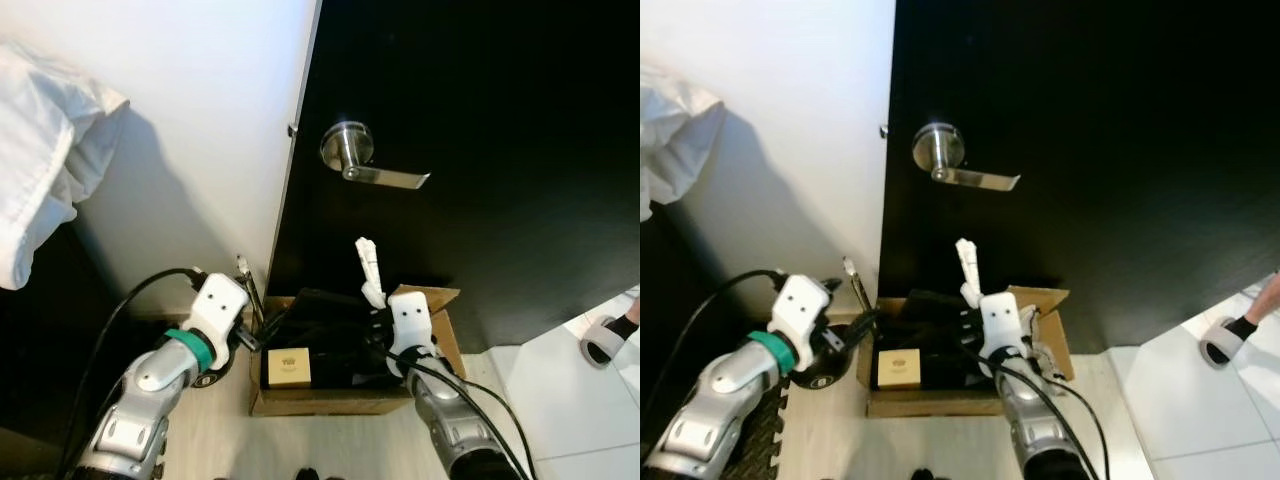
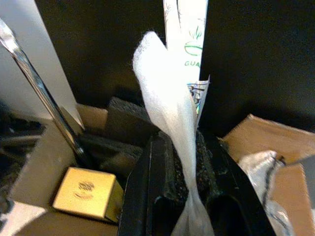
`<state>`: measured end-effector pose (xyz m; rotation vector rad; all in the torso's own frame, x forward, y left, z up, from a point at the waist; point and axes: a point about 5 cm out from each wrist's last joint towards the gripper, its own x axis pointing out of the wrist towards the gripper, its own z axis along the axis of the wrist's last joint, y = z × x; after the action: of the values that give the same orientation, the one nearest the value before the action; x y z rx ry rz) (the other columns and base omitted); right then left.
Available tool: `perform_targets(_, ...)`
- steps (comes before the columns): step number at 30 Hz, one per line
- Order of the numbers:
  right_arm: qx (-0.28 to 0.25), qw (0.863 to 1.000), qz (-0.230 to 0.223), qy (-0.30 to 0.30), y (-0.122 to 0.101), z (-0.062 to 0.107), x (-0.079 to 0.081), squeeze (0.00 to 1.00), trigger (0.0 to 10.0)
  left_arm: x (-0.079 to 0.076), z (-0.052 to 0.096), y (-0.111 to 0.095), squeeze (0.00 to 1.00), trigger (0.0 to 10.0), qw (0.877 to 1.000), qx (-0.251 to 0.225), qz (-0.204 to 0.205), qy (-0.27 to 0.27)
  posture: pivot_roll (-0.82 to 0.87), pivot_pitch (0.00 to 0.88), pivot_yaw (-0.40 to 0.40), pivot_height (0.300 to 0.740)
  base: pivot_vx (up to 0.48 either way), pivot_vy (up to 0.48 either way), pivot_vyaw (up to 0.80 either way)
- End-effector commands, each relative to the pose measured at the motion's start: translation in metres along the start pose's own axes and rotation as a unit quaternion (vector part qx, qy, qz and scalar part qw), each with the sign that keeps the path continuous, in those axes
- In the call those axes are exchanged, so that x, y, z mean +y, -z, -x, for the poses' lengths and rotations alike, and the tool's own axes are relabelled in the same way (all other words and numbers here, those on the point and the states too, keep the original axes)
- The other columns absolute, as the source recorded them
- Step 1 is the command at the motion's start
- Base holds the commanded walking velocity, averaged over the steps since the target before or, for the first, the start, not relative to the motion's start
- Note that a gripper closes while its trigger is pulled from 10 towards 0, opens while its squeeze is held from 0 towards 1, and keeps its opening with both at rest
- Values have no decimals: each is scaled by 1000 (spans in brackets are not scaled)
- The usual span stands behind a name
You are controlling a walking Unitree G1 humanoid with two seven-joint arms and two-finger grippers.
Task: Clean up the room
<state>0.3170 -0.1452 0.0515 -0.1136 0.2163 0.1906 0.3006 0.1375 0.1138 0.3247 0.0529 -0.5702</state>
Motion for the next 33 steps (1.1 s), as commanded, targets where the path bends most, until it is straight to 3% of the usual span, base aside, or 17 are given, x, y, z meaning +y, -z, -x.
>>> perform_targets(1, 25, 999, 5, 20, 11, 4, -13, 0, 10000, -6, -8, 5, 0, 10000, 1000, 16, -17, 16, 68, 127, -96, 740, 0, 0, 0)
perform_targets(9, 40, 999, 9, 34, 15, 3, -21, 0, 10000, 3, -20, 3, 0, 10000, 1000, 21, -20, -8, 90, 159, -112, 740, 0, 0, 0)
perform_targets(17, 49, 997, 2, 53, 24, 5, -17, 0, 10000, 6, -22, 14, 0, 10000, 999, 41, -35, -8, 123, 213, 14, 740, 0, 0, 0)
perform_targets(20, 43, 996, -12, 80, 25, 8, -23, 0, 10000, 9, -31, 12, 0, 10000, 998, 40, -37, -24, 145, 238, 74, 740, 0, 0, 0)
perform_targets(23, 41, 995, -15, 90, 25, 8, -25, 0, 10000, 11, -37, 9, 0, 10000, 998, 37, -38, -33, 147, 241, 78, 740, 0, 0, 0)
perform_targets(26, 35, 994, -27, 99, 22, 5, -22, 0, 10000, 14, -55, -9, 0, 10000, 999, 10, 12, -41, 160, 271, 111, 740, 0, 0, 0)
perform_targets(27, 35, 994, -27, 99, 22, 5, -22, 0, 10000, 14, -55, -9, 0, 10000, 999, 10, 12, -41, 160, 271, 111, 740, 0, 0, 0)
perform_targets(29, 33, 994, -29, 96, 20, 2, -17, 0, 10000, 13, -62, -17, 0, 10000, 998, -7, 56, -32, 157, 274, 117, 740, 0, 0, 0)
perform_targets(33, 31, 995, -29, 91, 18, 0, -12, 0, 10000, 14, -65, -28, 0, 10000, 995, -37, 82, -37, 156, 284, 120, 740, 0, 0, 0)
